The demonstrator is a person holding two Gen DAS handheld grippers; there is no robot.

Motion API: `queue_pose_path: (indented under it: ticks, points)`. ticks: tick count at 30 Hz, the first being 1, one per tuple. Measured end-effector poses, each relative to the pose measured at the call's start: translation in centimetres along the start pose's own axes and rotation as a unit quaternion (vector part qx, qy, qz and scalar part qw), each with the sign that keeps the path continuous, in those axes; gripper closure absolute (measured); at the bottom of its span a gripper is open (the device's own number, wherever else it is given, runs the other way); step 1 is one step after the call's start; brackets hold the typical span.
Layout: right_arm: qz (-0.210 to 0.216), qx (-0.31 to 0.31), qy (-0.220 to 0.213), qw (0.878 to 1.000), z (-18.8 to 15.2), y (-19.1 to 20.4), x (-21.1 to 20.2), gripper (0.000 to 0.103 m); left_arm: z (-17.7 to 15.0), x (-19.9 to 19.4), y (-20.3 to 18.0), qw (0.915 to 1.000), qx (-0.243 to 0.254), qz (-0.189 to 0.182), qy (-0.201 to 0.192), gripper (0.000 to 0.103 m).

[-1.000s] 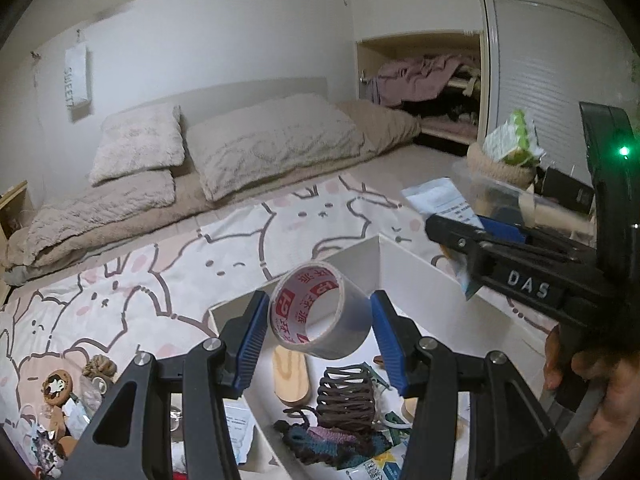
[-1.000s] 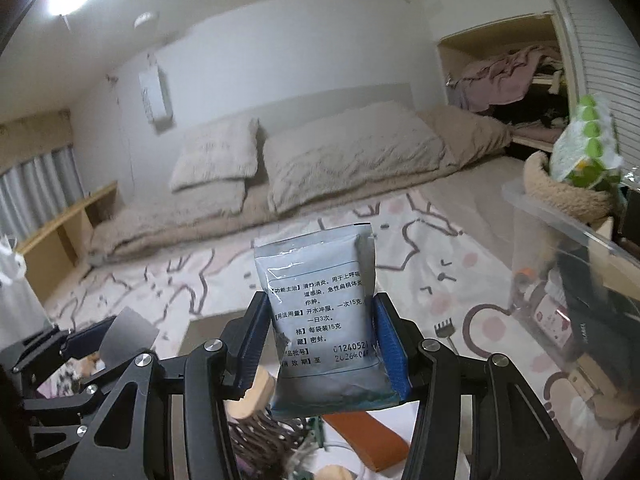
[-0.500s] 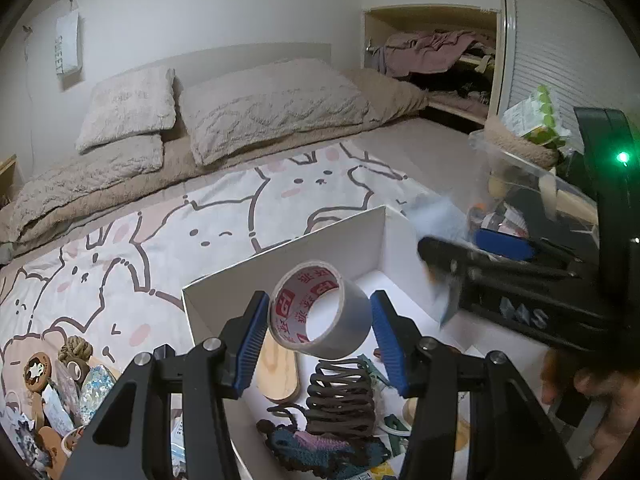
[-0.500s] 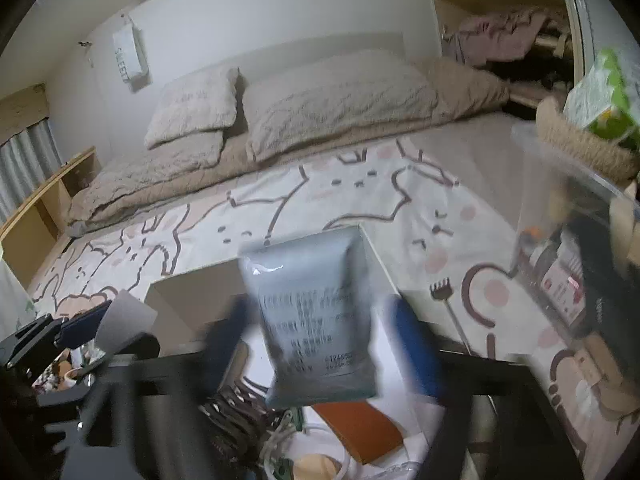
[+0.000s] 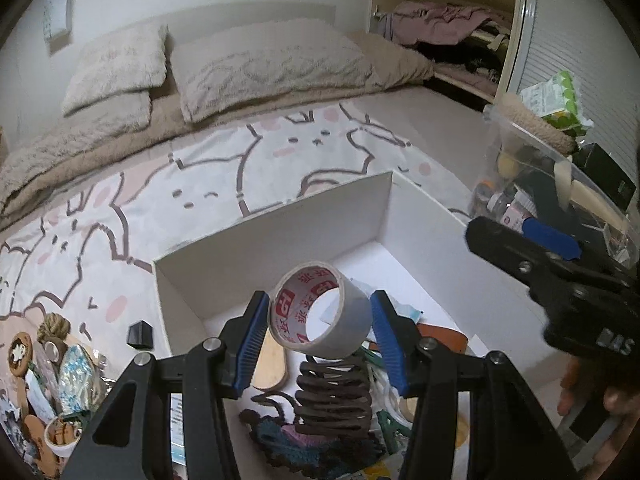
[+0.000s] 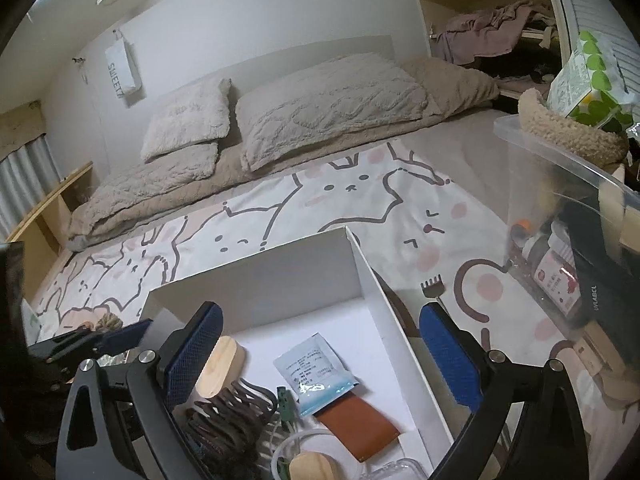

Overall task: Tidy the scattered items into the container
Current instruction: 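Lower the tape roll into the box and open the left tool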

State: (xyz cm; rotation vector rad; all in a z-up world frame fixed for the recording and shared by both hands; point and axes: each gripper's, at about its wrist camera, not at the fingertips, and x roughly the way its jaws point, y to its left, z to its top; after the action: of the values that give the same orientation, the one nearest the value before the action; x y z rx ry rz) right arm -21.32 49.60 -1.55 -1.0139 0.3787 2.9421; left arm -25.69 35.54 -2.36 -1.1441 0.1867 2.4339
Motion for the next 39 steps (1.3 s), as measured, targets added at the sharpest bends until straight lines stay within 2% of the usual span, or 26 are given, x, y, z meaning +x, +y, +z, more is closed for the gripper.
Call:
queue_pose_path:
  ticks: [14, 24, 25, 26, 28, 39]
  points:
    - [-0.005, 0.0, 0.0, 1.0, -0.3, -1.0, -0.7, 0.004, 0.9, 5.7, -0.3, 0.9944, -0.018, 0.023, 0.101, 0.052]
    - [0.007, -0.007, 0.006, 1.0, -0.5, -0.6, -0.2, 0.004, 1.7, 7.1, -0.1, 0.9925, 0.002, 0.067, 0.102, 0.051]
    - [0.006, -0.008, 0.006, 1.0, -0.5, -0.6, -0.2, 0.004, 1.7, 7.3, 0.0, 0.9923, -0.002, 0.066, 0.104, 0.048]
    - [0.005, -0.007, 0.006, 1.0, -0.6, -0.6, -0.2, 0.004, 1.6, 7.4, 0.1, 0.992, -0.003, 0.067, 0.107, 0.031]
    - [0.005, -0.003, 0.005, 1.0, -0.6, -0.8, -0.2, 0.004, 1.5, 7.4, 0.2, 0.9922, -0.003, 0.068, 0.104, 0.016]
    - [0.002, 0.001, 0.002, 1.0, -0.7, -1.2, -0.5, 0.004, 1.4, 6.7, -0.5, 0.9935, 0.009, 0.064, 0.094, 0.016]
